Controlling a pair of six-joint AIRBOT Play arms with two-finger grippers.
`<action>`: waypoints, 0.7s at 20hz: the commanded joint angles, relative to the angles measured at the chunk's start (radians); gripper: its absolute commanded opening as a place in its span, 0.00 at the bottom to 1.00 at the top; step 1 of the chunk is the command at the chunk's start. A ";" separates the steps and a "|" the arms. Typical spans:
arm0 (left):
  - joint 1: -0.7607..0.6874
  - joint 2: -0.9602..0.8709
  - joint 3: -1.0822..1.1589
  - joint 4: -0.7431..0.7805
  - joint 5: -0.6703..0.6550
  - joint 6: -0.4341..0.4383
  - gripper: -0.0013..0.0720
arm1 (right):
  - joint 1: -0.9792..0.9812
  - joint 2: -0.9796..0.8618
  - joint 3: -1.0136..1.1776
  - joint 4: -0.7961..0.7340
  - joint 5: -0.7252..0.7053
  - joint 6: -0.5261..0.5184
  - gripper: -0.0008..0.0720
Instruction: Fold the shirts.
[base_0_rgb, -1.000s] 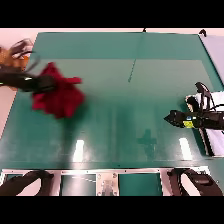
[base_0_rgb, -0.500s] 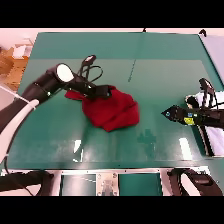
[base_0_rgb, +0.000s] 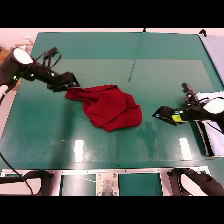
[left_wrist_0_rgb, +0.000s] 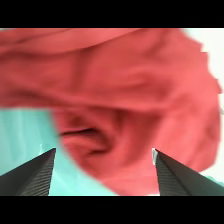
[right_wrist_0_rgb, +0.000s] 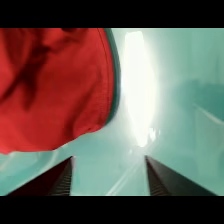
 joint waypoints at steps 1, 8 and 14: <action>0.062 -0.031 -0.104 0.026 0.098 0.003 0.99 | 0.075 -0.167 0.000 0.036 -0.087 -0.011 0.75; 0.068 -0.220 -0.123 -0.011 0.302 -0.003 0.99 | 0.172 -0.434 0.042 0.307 -0.243 -0.163 0.75; 0.068 -0.260 -0.119 -0.054 0.392 -0.002 0.66 | 0.174 -0.494 0.098 0.316 -0.240 -0.210 0.13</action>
